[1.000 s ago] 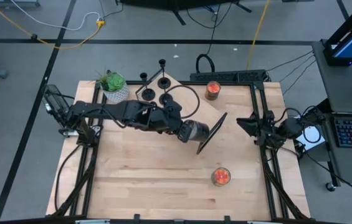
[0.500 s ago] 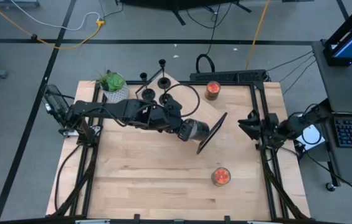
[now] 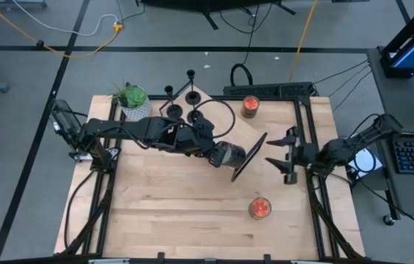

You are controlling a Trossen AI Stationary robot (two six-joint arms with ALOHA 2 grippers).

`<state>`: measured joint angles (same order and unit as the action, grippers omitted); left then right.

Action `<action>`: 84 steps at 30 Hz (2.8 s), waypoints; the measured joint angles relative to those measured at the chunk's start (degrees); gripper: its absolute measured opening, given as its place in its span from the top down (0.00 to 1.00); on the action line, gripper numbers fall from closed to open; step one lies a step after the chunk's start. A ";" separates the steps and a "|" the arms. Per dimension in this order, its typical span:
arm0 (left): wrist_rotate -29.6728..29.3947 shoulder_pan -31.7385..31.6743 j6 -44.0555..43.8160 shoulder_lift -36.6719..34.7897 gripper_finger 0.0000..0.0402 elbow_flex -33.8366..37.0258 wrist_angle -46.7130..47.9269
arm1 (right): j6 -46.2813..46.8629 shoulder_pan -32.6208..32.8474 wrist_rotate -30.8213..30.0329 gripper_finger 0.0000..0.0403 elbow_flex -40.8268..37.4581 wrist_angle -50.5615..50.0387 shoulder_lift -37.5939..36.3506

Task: Pick & Place candle stick holders
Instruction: Put the black scented candle on the shelf

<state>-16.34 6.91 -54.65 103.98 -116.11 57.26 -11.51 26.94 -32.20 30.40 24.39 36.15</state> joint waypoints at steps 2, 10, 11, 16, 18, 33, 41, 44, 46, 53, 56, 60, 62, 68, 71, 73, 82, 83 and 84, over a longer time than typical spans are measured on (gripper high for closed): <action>0.00 -0.04 0.02 0.00 1.00 0.00 0.14 | -2.15 0.00 -2.05 0.34 4.33 -4.09 3.94; -0.04 -0.52 0.98 -0.02 1.00 0.00 0.17 | -1.00 -0.02 -3.01 0.19 20.21 -19.72 18.25; -0.06 -0.52 0.98 -0.02 1.00 0.00 0.17 | -0.15 0.00 -3.74 0.18 22.00 -21.67 19.76; -0.06 -0.52 1.64 -0.02 1.00 0.00 0.06 | 4.05 -1.35 -4.10 0.13 30.13 -32.78 26.21; -0.06 -0.52 1.92 -0.02 1.00 0.00 0.04 | 5.33 -2.40 -4.15 0.12 32.98 -37.20 28.49; -0.41 -0.41 3.59 -0.02 1.00 0.02 0.42 | 7.61 -8.49 1.01 0.12 42.52 -48.19 37.41; -1.28 -0.53 4.04 -0.02 1.00 0.09 1.06 | 7.74 -12.93 7.09 0.11 42.53 -47.79 38.75; -1.55 -0.67 4.04 -0.02 1.00 0.09 1.07 | 7.57 -14.39 8.96 0.11 42.51 -47.09 38.75; -1.47 -0.65 4.04 -0.08 1.00 0.09 1.26 | 7.78 -14.98 11.43 0.11 42.49 -45.77 38.76; -0.31 -1.31 4.92 -0.11 1.00 0.09 0.58 | 7.70 -16.20 12.95 0.11 42.44 -43.07 40.45; -0.31 -1.31 5.07 -0.08 1.00 0.09 0.95 | 7.41 -16.45 12.94 0.11 42.46 -42.65 41.71; -0.16 -1.29 4.95 0.00 1.00 0.09 0.17 | 7.27 -16.92 12.96 0.11 42.51 -42.19 43.10; 0.00 -1.29 5.06 0.00 1.00 0.07 -0.88 | 7.08 -17.22 13.05 0.12 42.32 -42.78 43.34; -0.43 -1.33 5.45 0.00 1.00 0.07 -1.11 | 7.90 -17.92 12.75 0.16 42.35 -43.16 43.14; -0.34 -1.26 5.45 0.00 1.00 0.04 -1.08 | 7.92 -17.86 12.52 0.16 42.33 -43.05 42.97; -0.23 -1.29 5.46 -0.02 1.00 0.03 -1.06 | 7.94 -17.86 12.40 0.16 42.33 -42.92 42.94; -0.17 -1.72 5.97 -0.06 0.91 -0.08 -1.86 | 8.96 -17.81 11.19 0.16 42.32 -44.64 42.33; -0.17 -1.76 5.98 -0.11 0.89 -0.15 -2.07 | 9.14 -17.84 11.13 0.16 42.29 -44.84 42.19; -0.17 -1.77 6.01 -0.13 0.86 -0.20 -2.08 | 9.50 -17.88 10.90 0.16 42.29 -44.81 42.11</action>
<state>-16.51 5.15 -48.64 103.85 -116.32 55.19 -2.01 9.06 -21.30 72.69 -20.42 78.26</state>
